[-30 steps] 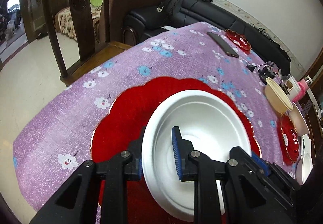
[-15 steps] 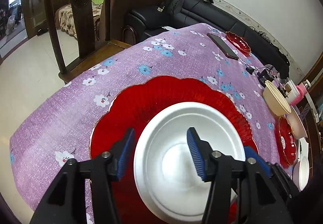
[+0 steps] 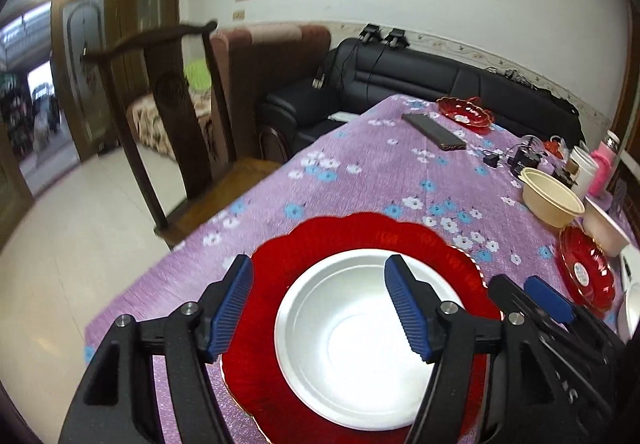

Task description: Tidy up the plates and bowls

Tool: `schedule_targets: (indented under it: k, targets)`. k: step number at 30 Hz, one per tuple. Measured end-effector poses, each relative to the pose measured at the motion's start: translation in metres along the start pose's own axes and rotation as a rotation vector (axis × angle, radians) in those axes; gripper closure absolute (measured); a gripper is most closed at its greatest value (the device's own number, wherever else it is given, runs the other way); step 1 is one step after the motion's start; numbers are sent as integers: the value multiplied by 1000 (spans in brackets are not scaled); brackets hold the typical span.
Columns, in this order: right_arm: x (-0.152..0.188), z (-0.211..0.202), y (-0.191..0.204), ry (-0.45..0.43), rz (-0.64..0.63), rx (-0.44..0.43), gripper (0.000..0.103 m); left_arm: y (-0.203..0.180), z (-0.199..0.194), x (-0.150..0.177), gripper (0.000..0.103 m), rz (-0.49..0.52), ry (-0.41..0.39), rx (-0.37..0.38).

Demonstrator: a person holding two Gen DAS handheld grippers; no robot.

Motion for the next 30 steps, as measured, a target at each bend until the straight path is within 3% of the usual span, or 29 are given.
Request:
schedule_targets:
  k: [17,24,30]
  targets:
    - [3,-16,-33,-14,40,120,39,-10,-41,-4,34,90,-62,20]
    - [-1,-68,-70,-58,105,159,37,-9,-51,-2,28,113,-84,16]
    - [-8,-129,-131,-119,166,262,36,-24,-49,5,28,145,-71,39]
Point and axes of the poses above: each gripper's, at about its wrist camera, not at the fingertips, and z roughly the way its jaws point, y to its left, x to its underside, the point moved 10 cm from there along z, roughly the way its jaws point, and after that the axes turned 5 degrees about -x, right-handed, at the moved point
